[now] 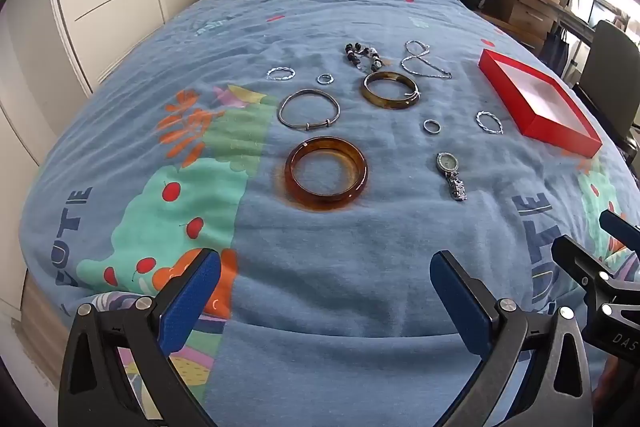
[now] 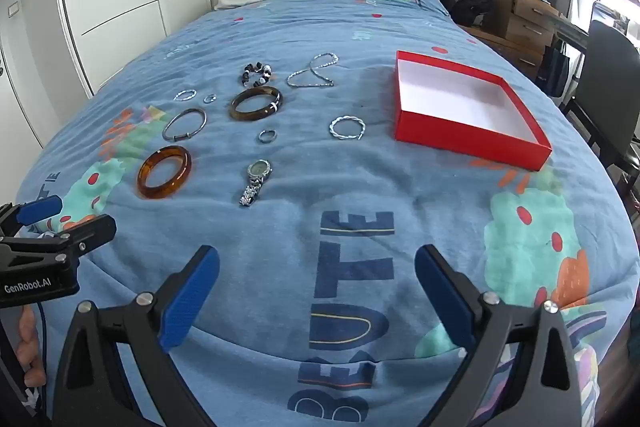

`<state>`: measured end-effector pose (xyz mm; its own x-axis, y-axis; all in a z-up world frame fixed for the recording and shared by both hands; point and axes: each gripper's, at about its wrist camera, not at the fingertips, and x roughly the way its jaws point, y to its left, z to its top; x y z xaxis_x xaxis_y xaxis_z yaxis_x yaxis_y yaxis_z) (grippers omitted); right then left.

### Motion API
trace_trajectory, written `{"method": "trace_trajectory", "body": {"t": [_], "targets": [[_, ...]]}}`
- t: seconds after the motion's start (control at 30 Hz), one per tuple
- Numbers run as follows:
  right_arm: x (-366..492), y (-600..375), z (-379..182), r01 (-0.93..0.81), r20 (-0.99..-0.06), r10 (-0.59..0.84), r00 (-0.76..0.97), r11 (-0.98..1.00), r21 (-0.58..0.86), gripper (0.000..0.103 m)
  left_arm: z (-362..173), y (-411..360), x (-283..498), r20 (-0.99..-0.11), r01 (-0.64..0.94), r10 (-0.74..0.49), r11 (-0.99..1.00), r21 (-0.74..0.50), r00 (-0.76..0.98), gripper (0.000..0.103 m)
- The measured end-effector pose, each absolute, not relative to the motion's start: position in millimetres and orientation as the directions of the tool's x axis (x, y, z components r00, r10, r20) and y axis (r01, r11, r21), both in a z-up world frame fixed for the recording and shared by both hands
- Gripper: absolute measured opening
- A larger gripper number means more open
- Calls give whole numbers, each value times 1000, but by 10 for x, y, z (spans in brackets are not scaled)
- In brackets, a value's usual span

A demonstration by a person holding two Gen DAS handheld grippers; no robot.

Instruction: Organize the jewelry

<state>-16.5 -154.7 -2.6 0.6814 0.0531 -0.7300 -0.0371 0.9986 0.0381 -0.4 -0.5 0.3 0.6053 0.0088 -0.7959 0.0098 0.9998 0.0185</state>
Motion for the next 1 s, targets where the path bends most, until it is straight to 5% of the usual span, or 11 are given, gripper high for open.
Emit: {"method": "trace_trajectory", "body": {"t": [1.0], "targets": [[-150, -1591, -50, -19, -733, 44, 679, 999, 42, 99, -41, -12, 16, -805, 13, -5, 1000, 3, 593, 102]]}}
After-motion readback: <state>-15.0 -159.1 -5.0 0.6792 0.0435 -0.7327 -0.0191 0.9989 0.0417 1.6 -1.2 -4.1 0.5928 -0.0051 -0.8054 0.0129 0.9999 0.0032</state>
